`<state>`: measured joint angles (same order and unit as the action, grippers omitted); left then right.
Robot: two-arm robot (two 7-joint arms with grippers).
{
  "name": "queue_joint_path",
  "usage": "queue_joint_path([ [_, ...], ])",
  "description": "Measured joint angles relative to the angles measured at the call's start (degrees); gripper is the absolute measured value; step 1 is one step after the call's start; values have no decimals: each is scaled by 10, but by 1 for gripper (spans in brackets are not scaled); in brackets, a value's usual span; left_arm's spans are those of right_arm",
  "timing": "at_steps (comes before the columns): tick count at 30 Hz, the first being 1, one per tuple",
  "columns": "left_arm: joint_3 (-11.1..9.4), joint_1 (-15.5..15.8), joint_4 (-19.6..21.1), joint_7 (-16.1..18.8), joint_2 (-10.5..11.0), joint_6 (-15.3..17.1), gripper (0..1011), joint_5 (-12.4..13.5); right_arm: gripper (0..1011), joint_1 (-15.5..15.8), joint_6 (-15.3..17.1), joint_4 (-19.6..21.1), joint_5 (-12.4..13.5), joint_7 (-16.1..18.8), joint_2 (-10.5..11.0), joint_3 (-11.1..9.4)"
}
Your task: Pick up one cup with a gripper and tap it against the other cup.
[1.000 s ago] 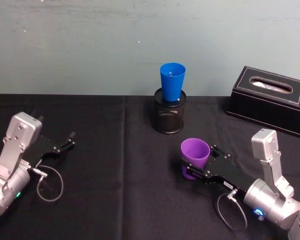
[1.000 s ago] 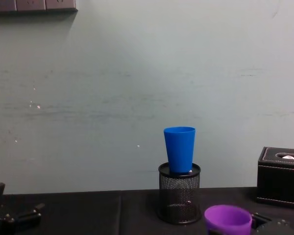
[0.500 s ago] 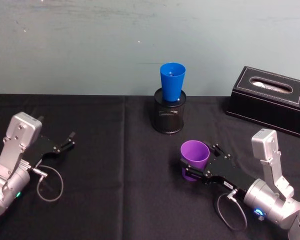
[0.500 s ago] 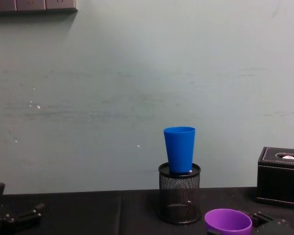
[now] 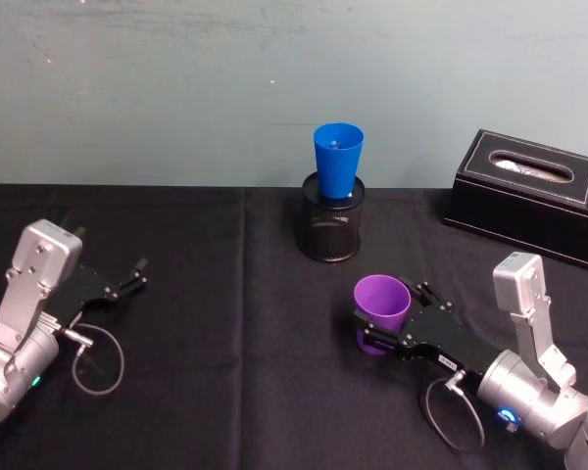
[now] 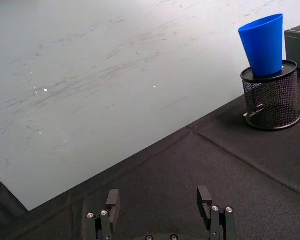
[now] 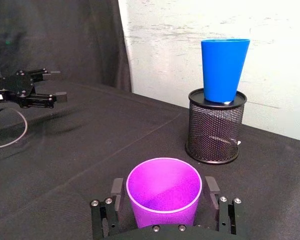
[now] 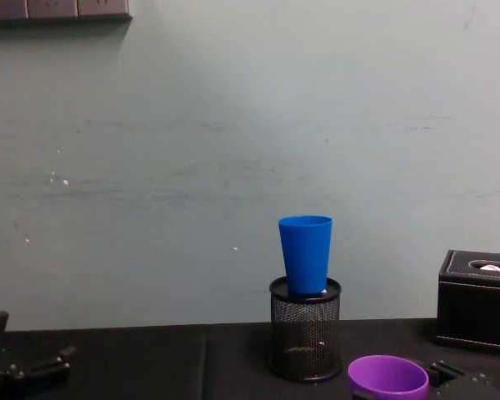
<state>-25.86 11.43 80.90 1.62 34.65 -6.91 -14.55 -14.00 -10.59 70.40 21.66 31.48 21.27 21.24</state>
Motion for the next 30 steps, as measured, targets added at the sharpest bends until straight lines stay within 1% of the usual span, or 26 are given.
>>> queue_joint_path([
  [17, 0, 0, 0, 0, 0, 0, 1011, 0, 1000, 0, -2, 0, 0, 0, 0, 0],
  [26, 0, 0, 0, 0, 0, 0, 1011, 0, 1000, 3, -22, -1, 0, 3, -1, -3],
  [30, 0, 0, 0, 0, 0, 0, 1011, 0, 1000, 6, -36, 0, 0, 3, -3, -6],
])
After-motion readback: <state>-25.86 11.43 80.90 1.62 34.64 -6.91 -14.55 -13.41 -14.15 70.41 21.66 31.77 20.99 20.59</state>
